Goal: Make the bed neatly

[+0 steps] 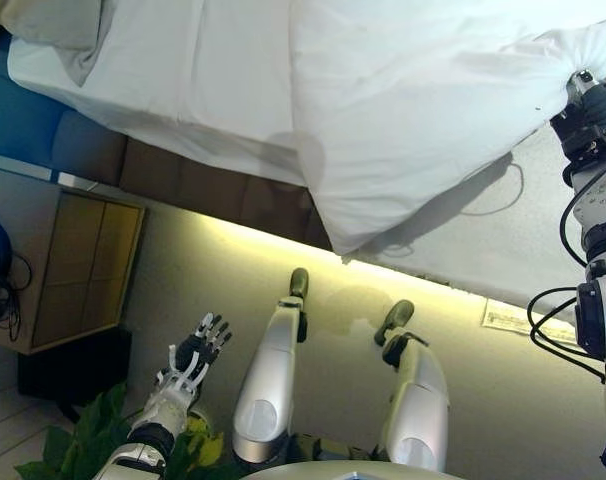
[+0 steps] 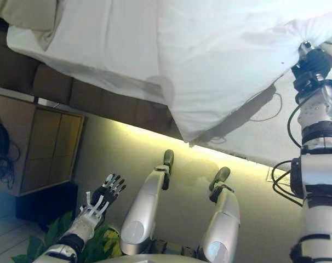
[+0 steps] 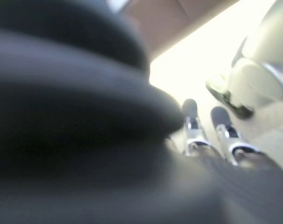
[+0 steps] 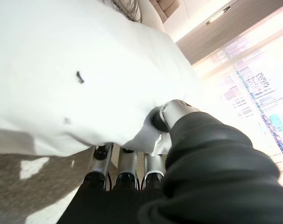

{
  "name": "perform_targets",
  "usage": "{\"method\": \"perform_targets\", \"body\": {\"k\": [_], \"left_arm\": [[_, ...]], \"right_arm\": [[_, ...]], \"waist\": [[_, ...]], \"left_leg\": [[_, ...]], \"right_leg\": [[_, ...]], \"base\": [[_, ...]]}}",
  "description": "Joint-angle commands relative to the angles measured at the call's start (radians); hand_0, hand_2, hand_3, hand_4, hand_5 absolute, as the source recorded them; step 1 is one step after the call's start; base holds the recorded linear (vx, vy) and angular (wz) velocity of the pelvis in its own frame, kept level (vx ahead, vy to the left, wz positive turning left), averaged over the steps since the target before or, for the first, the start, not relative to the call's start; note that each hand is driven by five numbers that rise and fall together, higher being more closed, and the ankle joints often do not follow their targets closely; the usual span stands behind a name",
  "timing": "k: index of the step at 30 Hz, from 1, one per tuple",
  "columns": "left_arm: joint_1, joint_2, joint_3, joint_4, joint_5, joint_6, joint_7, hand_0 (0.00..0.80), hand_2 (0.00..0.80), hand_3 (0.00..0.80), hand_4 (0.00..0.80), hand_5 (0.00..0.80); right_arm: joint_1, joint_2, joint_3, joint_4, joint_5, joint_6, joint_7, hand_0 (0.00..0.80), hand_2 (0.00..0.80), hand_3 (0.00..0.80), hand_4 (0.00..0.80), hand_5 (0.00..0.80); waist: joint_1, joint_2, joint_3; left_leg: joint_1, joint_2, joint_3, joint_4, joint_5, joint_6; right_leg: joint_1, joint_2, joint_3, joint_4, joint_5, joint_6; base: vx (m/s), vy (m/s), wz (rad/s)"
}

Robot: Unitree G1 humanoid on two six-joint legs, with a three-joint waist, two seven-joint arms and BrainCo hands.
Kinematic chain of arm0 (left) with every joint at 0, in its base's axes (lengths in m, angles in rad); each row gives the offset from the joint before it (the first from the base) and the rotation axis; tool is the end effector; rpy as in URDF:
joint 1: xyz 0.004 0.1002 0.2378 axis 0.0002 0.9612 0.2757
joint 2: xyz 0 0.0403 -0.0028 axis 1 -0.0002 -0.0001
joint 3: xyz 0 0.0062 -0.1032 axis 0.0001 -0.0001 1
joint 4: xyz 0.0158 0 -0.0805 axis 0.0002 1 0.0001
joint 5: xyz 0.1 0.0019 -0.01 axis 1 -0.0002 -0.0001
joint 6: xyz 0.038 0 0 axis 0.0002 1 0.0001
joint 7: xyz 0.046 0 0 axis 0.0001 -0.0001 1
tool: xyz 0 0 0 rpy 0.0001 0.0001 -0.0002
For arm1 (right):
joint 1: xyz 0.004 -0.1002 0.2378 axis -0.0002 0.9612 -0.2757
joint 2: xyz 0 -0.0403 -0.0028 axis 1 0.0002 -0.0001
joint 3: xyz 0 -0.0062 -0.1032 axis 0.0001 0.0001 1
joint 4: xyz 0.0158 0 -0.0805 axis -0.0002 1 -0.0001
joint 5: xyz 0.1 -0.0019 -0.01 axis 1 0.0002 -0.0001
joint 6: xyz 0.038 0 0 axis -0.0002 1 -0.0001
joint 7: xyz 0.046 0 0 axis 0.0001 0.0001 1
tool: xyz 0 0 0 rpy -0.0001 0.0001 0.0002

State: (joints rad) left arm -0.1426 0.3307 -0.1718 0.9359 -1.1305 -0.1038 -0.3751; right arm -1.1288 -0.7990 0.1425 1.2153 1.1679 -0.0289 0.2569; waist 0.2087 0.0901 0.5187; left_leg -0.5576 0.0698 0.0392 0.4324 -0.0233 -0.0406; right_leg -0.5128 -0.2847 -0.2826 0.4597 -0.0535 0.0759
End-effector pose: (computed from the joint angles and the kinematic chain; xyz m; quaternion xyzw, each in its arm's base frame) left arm 0.1703 0.2367 -0.0662 -0.3561 0.2262 0.0530 0.9051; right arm 0.3291 -0.3285 0.2246 0.2477 -0.1401 -0.0787 0.9554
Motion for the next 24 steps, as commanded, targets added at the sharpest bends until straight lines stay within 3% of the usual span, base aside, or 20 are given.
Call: {"method": "perform_targets", "body": {"k": [1,11,14,19,24], "left_arm": [[0.011,0.068,0.001,-0.057,-0.059,-0.066,-0.023,0.000,0.000,0.000,0.000,0.000],[-0.175,0.139,-0.015,-0.287,-0.140,-0.134,0.079,0.000,0.000,0.000,0.000,0.000],[-0.229,0.134,-0.025,-0.344,-0.093,-0.136,0.119,0.000,0.000,0.000,0.000,0.000],[-0.293,0.076,-0.123,-0.344,0.004,0.001,0.096,0.000,0.000,0.000,0.000,0.000],[-0.304,0.004,-0.220,-0.298,-0.008,0.160,0.078,0.000,0.000,0.000,0.000,0.000]], "right_arm": [[-0.020,-0.068,-0.019,-0.119,0.017,-0.039,0.078,0.800,0.800,0.800,0.800,0.800],[0.050,0.010,-0.024,-0.103,0.037,0.021,0.129,0.800,0.800,0.800,0.800,0.800],[0.087,0.053,-0.024,-0.108,0.045,0.038,0.139,0.800,0.800,0.800,0.800,0.800],[0.139,0.133,0.001,-0.140,0.044,0.074,0.126,0.800,0.800,0.800,0.800,0.800],[0.162,0.178,0.030,-0.145,0.026,0.104,0.107,0.800,0.800,0.800,0.800,0.800]], "waist": [[0.003,-0.029,-0.023],[-0.012,-0.079,-0.107],[-0.013,-0.102,-0.135],[-0.029,-0.137,-0.210],[-0.048,-0.139,-0.273]], "left_leg": [[0.043,0.057,-0.049,-0.084,0.036,-0.042],[0.149,0.100,-0.053,-0.099,0.028,-0.069],[0.197,0.110,-0.049,-0.141,0.061,-0.070],[0.322,0.144,-0.027,-0.251,0.084,-0.086],[0.429,0.162,0.008,-0.356,0.108,-0.095]], "right_leg": [[0.068,-0.050,0.017,0.010,-0.010,0.068],[0.211,-0.010,-0.005,-0.062,-0.010,0.055],[0.274,0.006,-0.023,-0.125,0.023,0.046],[0.407,0.036,-0.033,-0.249,0.049,0.060],[0.504,0.051,-0.033,-0.342,0.068,0.076]], "base": [[0.007,-0.052,-0.02],[0.024,-0.064,-0.04],[0.062,-0.097,-0.05],[0.148,-0.089,-0.08],[0.144,-0.003,-0.06]]}}
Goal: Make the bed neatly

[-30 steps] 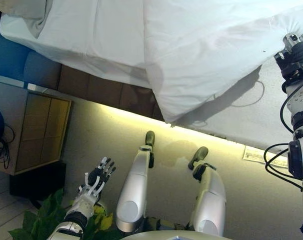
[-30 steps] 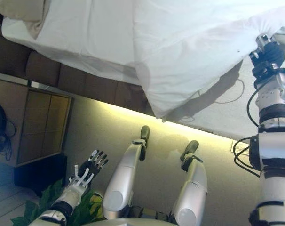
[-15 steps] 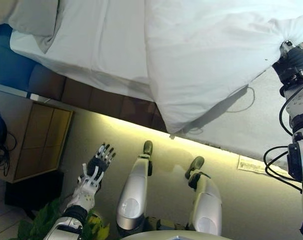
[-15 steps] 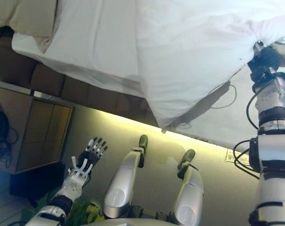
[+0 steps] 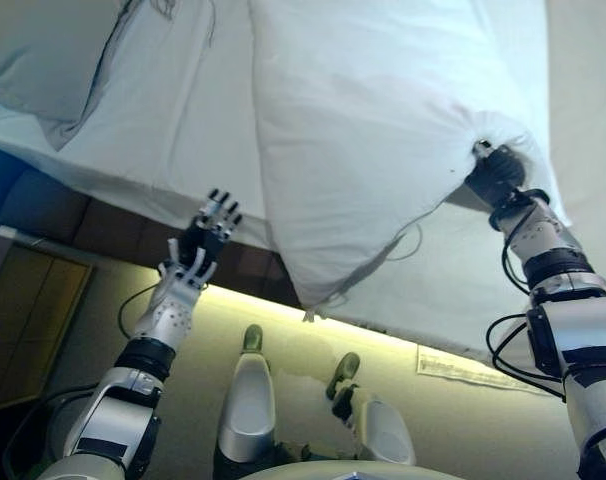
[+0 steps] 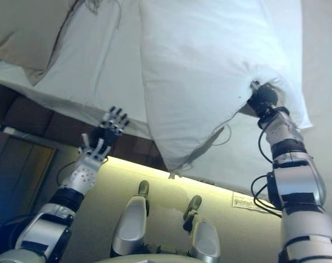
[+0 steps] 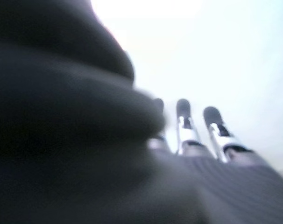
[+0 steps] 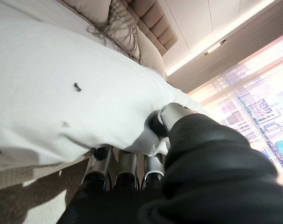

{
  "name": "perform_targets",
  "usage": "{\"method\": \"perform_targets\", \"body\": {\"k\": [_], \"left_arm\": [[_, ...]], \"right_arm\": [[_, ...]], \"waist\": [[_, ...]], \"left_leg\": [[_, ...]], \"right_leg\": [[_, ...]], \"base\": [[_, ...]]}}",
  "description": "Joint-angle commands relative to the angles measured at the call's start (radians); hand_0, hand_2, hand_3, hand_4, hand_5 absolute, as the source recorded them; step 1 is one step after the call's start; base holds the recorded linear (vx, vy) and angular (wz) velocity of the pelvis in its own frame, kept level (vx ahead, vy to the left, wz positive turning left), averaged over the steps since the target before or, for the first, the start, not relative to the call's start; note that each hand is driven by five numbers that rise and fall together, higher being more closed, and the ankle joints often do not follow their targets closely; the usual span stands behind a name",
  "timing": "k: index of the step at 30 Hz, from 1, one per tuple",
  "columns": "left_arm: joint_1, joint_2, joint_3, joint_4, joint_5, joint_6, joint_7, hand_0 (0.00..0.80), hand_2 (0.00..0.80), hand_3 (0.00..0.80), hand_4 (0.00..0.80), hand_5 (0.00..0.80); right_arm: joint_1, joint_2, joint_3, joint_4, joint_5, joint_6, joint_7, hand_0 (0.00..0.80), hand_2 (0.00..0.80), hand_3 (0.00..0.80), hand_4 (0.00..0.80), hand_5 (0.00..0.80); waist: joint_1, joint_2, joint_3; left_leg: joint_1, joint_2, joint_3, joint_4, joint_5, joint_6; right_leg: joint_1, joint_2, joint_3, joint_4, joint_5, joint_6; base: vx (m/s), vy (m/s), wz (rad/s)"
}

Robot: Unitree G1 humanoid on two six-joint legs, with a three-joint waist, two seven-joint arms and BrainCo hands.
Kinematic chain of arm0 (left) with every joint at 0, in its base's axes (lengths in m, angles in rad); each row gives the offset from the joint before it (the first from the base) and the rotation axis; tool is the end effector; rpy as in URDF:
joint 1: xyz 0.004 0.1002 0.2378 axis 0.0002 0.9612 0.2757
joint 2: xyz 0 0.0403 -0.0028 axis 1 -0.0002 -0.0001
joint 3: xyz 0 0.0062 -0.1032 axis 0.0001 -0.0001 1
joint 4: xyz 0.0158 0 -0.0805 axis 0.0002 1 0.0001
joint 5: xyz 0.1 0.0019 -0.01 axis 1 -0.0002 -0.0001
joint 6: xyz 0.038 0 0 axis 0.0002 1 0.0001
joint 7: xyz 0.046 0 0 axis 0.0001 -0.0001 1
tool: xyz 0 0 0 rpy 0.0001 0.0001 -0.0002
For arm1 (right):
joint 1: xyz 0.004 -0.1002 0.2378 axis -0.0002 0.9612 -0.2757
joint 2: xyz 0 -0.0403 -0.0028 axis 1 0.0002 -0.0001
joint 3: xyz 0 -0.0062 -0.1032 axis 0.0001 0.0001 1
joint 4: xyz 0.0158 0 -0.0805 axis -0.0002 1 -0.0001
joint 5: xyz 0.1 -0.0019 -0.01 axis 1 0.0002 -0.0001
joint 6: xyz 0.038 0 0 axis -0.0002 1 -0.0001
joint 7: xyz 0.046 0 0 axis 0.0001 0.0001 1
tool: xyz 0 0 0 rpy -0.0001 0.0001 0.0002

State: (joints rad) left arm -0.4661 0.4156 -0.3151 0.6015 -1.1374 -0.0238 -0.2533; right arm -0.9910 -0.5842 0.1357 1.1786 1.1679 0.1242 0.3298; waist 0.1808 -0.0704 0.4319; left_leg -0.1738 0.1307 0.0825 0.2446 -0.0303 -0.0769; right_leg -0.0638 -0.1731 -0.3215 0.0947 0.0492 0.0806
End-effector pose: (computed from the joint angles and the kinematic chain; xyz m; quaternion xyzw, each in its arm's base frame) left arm 0.2829 0.1937 0.0468 -0.2958 0.0761 -0.1428 0.9414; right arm 0.3434 -0.2704 0.1469 0.3194 0.0152 0.0302 0.9470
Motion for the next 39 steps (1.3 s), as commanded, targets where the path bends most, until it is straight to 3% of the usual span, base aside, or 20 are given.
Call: {"method": "perform_targets", "body": {"k": [1,7,13,17,22,27,31,36,39], "left_arm": [[0.023,-0.103,-0.097,0.049,-0.035,0.141,-0.064,0.000,0.000,0.000,0.000,0.000],[0.082,-0.203,-0.142,0.139,-0.238,0.456,-0.188,0.000,0.000,0.000,0.000,0.000],[0.142,-0.233,-0.158,0.248,-0.050,0.710,-0.402,0.000,0.000,0.000,0.000,0.000],[0.160,-0.236,-0.179,0.309,0.068,0.790,-0.457,0.000,0.000,0.000,0.000,0.000],[0.157,-0.247,-0.205,0.344,0.098,0.859,-0.436,0.000,0.000,0.000,0.000,0.000],[0.132,-0.266,-0.219,0.361,-0.022,0.828,-0.308,0.000,0.000,0.000,0.000,0.000],[0.104,-0.294,-0.201,0.334,-0.213,0.706,-0.182,0.000,0.000,0.000,0.000,0.000],[0.072,-0.333,-0.169,0.266,-0.442,0.472,-0.013,0.000,0.000,0.000,0.000,0.000],[0.028,-0.364,-0.138,0.237,-0.575,0.289,0.081,0.000,0.000,0.000,0.000,0.000]], "right_arm": [[0.030,-0.028,0.039,-0.104,0.020,-0.047,0.033,0.800,0.800,0.800,0.800,0.800],[0.062,0.006,0.057,-0.108,0.013,-0.045,0.014,0.800,0.800,0.800,0.800,0.800],[0.091,0.036,0.061,-0.126,-0.006,-0.033,0.011,0.800,0.800,0.800,0.800,0.800],[0.107,0.054,0.066,-0.150,-0.006,-0.018,0.009,0.800,0.800,0.800,0.800,0.800],[0.122,0.097,0.085,-0.204,0.013,-0.029,-0.002,0.800,0.800,0.800,0.800,0.800],[0.142,0.141,0.122,-0.322,0.067,-0.061,-0.044,0.800,0.800,0.800,0.800,0.800],[0.184,0.170,0.133,-0.420,0.078,-0.077,-0.092,0.800,0.800,0.800,0.800,0.800],[0.267,0.199,0.139,-0.573,0.084,-0.105,-0.159,0.800,0.800,0.800,0.800,0.800],[0.326,0.225,0.152,-0.665,0.080,-0.121,-0.176,0.800,0.800,0.800,0.800,0.800]], "waist": [[-0.025,0.022,-0.201],[-0.041,0.015,-0.253],[-0.056,0.006,-0.279],[-0.070,0.000,-0.283],[-0.087,-0.016,-0.282],[-0.112,-0.042,-0.273],[-0.132,-0.057,-0.266],[-0.154,-0.075,-0.250],[-0.169,-0.091,-0.233]], "left_leg": [[0.059,0.104,-0.029,-0.187,0.121,-0.059],[0.119,0.123,0.001,-0.231,0.121,-0.068],[0.158,0.142,0.025,-0.249,0.113,-0.074],[0.174,0.155,0.040,-0.246,0.106,-0.078],[0.183,0.170,0.054,-0.250,0.103,-0.081],[0.178,0.185,0.073,-0.251,0.107,-0.086],[0.175,0.197,0.083,-0.242,0.106,-0.089],[0.168,0.209,0.086,-0.224,0.102,-0.094],[0.156,0.218,0.082,-0.210,0.101,-0.100]], "right_leg": [[0.067,-0.059,0.006,0.008,-0.029,0.074],[0.112,-0.052,0.007,-0.030,-0.024,0.082],[0.135,-0.044,0.024,-0.040,-0.033,0.084],[0.138,-0.038,0.039,-0.035,-0.039,0.085],[0.137,-0.026,0.061,-0.041,-0.037,0.089],[0.123,-0.013,0.081,-0.046,-0.029,0.092],[0.115,-0.004,0.096,-0.046,-0.025,0.091],[0.113,0.005,0.112,-0.047,-0.021,0.089],[0.108,0.010,0.119,-0.047,-0.017,0.088]], "base": [[0.127,0.010,-0.04],[0.111,-0.017,-0.04],[0.101,-0.035,-0.04],[0.087,-0.042,-0.07],[0.036,-0.076,-0.14],[-0.020,-0.110,-0.11],[-0.006,-0.111,-0.13],[-0.008,-0.121,-0.06],[-0.031,-0.151,-0.05]]}}
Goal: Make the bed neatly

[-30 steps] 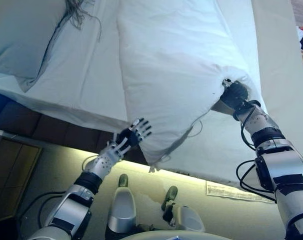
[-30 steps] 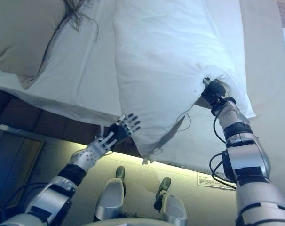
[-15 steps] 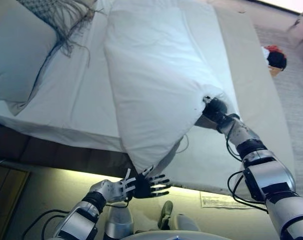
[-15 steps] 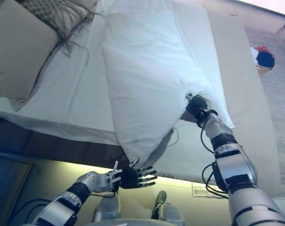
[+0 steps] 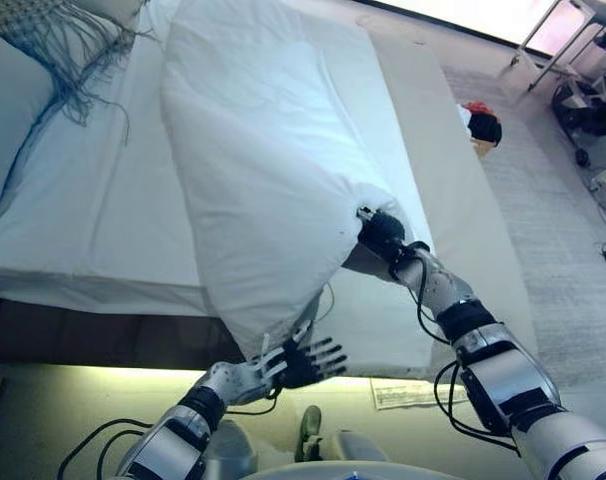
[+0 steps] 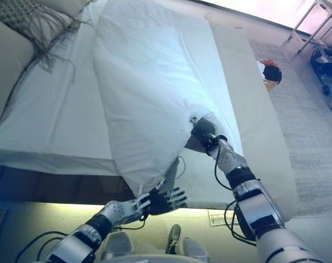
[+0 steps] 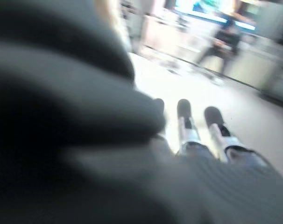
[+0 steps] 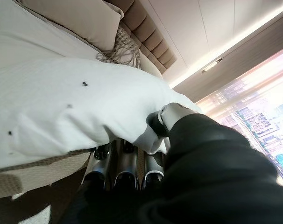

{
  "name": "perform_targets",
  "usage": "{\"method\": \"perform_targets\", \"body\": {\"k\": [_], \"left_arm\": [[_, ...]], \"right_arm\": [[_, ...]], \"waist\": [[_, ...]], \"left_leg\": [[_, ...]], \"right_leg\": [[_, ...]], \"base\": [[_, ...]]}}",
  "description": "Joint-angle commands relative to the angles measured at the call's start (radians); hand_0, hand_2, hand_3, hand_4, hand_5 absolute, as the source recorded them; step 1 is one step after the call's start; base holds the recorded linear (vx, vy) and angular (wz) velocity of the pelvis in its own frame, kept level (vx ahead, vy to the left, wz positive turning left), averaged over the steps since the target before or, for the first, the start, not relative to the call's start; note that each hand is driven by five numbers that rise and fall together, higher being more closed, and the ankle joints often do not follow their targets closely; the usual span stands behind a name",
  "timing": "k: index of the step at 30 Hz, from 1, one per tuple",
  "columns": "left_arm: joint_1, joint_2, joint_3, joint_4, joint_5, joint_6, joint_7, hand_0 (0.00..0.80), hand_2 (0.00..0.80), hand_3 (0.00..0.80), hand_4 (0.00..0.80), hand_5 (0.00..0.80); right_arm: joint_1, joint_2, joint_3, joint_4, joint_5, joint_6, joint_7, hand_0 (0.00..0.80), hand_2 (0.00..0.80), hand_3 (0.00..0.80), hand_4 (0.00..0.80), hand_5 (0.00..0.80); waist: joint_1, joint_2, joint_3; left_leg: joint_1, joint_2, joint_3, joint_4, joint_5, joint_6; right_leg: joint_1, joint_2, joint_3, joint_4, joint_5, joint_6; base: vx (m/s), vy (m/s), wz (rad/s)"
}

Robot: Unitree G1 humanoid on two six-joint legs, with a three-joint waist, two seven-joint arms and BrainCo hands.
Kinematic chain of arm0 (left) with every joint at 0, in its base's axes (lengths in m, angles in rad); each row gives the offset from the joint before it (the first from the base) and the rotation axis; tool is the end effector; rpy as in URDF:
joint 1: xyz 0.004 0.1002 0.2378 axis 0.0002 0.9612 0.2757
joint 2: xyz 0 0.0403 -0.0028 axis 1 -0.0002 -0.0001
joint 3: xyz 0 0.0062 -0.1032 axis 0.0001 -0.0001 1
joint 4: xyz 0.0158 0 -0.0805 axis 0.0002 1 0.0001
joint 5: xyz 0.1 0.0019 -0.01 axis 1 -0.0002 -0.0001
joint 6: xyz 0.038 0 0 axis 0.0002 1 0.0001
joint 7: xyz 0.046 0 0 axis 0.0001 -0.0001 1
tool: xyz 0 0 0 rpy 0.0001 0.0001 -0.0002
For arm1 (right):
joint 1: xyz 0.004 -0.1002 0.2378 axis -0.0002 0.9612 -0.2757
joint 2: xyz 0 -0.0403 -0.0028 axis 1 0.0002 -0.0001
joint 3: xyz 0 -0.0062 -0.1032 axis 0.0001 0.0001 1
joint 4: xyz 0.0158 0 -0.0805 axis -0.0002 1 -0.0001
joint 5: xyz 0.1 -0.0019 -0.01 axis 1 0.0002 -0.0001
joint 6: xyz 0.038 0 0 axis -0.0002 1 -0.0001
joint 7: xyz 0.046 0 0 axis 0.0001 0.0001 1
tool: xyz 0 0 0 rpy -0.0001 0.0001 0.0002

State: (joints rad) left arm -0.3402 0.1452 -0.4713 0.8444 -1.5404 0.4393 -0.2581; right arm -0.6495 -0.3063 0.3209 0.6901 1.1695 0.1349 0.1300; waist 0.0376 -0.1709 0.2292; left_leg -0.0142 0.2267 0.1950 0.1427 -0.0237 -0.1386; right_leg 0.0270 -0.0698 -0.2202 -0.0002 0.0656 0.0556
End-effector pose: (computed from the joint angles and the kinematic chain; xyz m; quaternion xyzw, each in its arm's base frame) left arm 0.2123 0.1061 -0.0446 -0.5500 0.4214 -0.1624 0.7025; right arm 0.3126 -0.1498 0.0712 0.3298 0.1361 0.1549 0.9213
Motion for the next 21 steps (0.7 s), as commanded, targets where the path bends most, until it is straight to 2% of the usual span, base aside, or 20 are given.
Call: {"method": "perform_targets", "body": {"k": [1,5,6,8,16,21], "left_arm": [[-0.115,-0.102,0.028,-0.011,-0.215,-0.234,0.103,0.000,0.000,0.000,0.000,0.000],[-0.191,-0.145,0.054,-0.049,-0.357,-0.434,0.135,0.000,0.000,0.000,0.000,0.000],[-0.200,-0.148,0.056,-0.051,-0.364,-0.446,0.135,0.000,0.000,0.000,0.000,0.000],[-0.241,-0.165,0.062,-0.061,-0.432,-0.527,0.115,0.000,0.000,0.000,0.000,0.000],[-0.321,-0.182,0.129,-0.062,-0.432,-0.621,0.092,0.000,0.000,0.000,0.000,0.000],[-0.358,-0.170,0.148,-0.043,-0.432,-0.624,0.087,0.000,0.000,0.000,0.000,0.000]], "right_arm": [[0.000,-0.045,-0.028,-0.200,0.078,-0.133,0.021,0.800,0.800,0.800,0.800,0.800],[0.051,-0.019,-0.007,-0.283,0.069,-0.170,0.025,0.800,0.800,0.800,0.800,0.800],[0.055,-0.015,-0.005,-0.292,0.065,-0.174,0.024,0.800,0.800,0.800,0.800,0.800],[0.077,-0.001,0.000,-0.334,0.048,-0.183,0.033,0.800,0.800,0.800,0.800,0.800],[0.103,-0.005,0.015,-0.388,0.048,-0.162,0.074,0.800,0.800,0.800,0.800,0.800],[0.095,0.000,0.022,-0.382,0.047,-0.158,0.098,0.800,0.800,0.800,0.800,0.800]], "waist": [[-0.031,0.004,-0.026],[-0.052,-0.018,-0.002],[-0.055,-0.020,0.001],[-0.069,-0.032,0.019],[-0.107,-0.050,0.036],[-0.118,-0.051,0.041]], "left_leg": [[-0.007,0.125,-0.031,-0.105,0.096,-0.039],[-0.030,0.132,-0.042,-0.098,0.100,-0.046],[-0.035,0.132,-0.045,-0.097,0.101,-0.047],[-0.051,0.138,-0.050,-0.092,0.103,-0.052],[-0.055,0.153,-0.045,-0.094,0.105,-0.062],[-0.054,0.160,-0.040,-0.092,0.103,-0.066]], "right_leg": [[0.016,-0.091,0.020,0.047,-0.032,0.114],[0.000,-0.084,0.024,0.048,-0.029,0.116],[-0.003,-0.084,0.023,0.049,-0.029,0.116],[-0.019,-0.082,0.023,0.053,-0.028,0.116],[-0.040,-0.070,0.030,0.061,-0.034,0.113],[-0.048,-0.065,0.033,0.069,-0.038,0.112]], "base": [[-0.048,-0.163,-0.08],[-0.083,-0.126,-0.10],[-0.136,-0.102,-0.09],[-0.116,-0.087,-0.07],[-0.036,-0.049,-0.01],[-0.013,-0.012,-0.01]]}}
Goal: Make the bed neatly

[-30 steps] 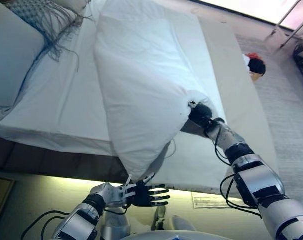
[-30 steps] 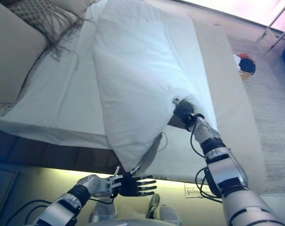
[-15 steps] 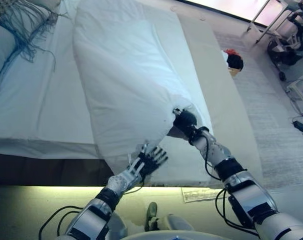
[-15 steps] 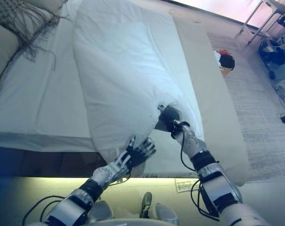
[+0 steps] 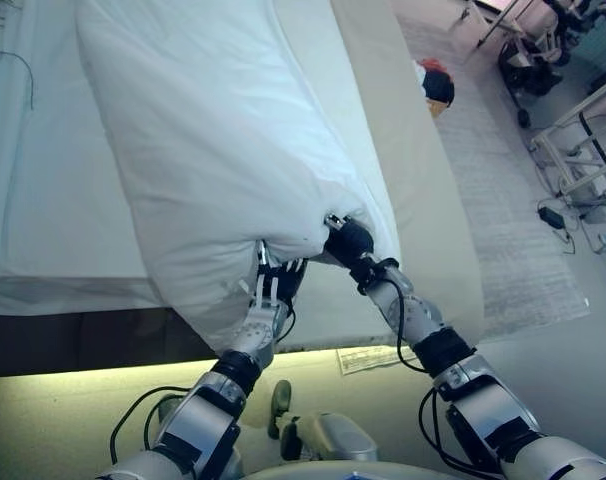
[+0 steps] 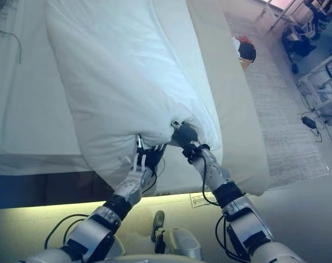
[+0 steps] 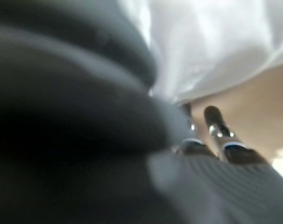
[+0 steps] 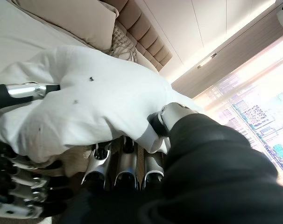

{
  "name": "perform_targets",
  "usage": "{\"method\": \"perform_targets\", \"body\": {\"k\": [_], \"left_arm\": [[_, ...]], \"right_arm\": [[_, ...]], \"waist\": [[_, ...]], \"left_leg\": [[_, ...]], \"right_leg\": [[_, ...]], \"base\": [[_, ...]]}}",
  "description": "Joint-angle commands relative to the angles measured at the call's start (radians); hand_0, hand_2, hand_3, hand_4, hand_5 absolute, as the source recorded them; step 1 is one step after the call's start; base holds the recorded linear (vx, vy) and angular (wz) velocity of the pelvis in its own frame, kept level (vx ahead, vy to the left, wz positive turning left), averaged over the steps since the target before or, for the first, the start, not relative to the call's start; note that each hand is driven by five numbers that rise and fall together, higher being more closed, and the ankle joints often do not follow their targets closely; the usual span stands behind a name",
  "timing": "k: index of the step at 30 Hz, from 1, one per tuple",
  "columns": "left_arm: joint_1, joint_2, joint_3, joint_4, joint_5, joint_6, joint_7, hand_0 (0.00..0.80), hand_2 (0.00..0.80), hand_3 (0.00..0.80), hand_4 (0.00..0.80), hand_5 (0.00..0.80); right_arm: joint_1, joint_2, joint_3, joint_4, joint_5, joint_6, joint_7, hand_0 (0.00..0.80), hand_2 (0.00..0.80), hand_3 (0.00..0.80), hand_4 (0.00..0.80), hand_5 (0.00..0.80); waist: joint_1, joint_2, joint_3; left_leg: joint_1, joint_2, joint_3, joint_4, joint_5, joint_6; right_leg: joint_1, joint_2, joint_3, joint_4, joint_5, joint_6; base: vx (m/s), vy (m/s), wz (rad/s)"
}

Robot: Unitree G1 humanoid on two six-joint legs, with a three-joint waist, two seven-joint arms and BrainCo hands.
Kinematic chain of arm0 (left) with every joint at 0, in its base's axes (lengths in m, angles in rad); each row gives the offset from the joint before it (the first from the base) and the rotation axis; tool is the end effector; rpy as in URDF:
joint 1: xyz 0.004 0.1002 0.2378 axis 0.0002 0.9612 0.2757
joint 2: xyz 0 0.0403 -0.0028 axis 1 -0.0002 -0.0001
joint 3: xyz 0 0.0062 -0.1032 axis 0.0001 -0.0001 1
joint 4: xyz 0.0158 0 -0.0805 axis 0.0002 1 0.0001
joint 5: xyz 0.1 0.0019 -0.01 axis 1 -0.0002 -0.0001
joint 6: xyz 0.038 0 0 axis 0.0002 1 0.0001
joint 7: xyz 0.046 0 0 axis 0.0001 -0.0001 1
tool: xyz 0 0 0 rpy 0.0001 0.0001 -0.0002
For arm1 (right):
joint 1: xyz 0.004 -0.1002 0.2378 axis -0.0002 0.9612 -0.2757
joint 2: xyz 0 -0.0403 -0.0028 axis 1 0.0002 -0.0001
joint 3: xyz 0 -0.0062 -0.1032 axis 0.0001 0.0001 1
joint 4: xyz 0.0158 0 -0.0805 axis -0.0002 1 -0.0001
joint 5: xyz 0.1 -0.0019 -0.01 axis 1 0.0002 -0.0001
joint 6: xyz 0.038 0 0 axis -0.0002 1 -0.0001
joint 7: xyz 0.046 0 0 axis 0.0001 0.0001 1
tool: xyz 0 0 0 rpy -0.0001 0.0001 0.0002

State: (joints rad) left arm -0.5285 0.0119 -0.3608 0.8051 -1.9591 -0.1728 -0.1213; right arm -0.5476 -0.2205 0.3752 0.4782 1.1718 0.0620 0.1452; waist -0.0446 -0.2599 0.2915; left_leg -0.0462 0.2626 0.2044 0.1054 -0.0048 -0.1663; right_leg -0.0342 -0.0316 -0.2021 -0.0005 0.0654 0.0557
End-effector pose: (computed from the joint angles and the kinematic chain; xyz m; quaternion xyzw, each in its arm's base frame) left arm 0.2753 0.0823 0.0136 -0.7240 0.1463 0.0243 0.6736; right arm 0.2920 -0.1097 0.0722 0.3660 0.0896 0.2352 0.8959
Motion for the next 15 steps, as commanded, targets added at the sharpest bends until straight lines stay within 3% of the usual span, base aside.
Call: {"method": "perform_targets", "body": {"k": [1,14,15], "left_arm": [[-0.174,-0.033,0.039,0.001,-0.013,-0.007,-0.051,0.000,0.000,0.000,0.000,0.000],[-0.190,-0.044,-0.008,-0.007,-0.013,0.057,-0.073,0.000,0.000,0.000,0.000,0.000],[-0.186,-0.049,-0.015,-0.017,-0.013,0.053,-0.074,0.104,0.104,0.104,0.104,0.104]], "right_arm": [[-0.011,-0.087,-0.030,-0.168,0.048,-0.085,0.089,0.800,0.800,0.800,0.800,0.800],[-0.040,-0.088,0.006,-0.145,0.070,-0.060,0.073,0.800,0.800,0.800,0.800,0.800],[-0.038,-0.087,0.008,-0.140,0.066,-0.059,0.072,0.800,0.800,0.800,0.800,0.800]], "waist": [[-0.037,0.038,-0.020],[-0.035,0.043,-0.016],[-0.034,0.045,-0.016]], "left_leg": [[-0.023,0.124,-0.050,-0.054,0.084,-0.039],[-0.015,0.121,-0.049,-0.059,0.081,-0.042],[-0.014,0.121,-0.048,-0.059,0.081,-0.042]], "right_leg": [[0.011,-0.103,0.016,0.071,-0.039,0.112],[0.014,-0.106,0.013,0.069,-0.039,0.117],[0.015,-0.107,0.013,0.069,-0.039,0.117]], "base": [[0.000,0.000,0.00],[0.000,0.000,0.00],[0.000,0.000,0.00]]}}
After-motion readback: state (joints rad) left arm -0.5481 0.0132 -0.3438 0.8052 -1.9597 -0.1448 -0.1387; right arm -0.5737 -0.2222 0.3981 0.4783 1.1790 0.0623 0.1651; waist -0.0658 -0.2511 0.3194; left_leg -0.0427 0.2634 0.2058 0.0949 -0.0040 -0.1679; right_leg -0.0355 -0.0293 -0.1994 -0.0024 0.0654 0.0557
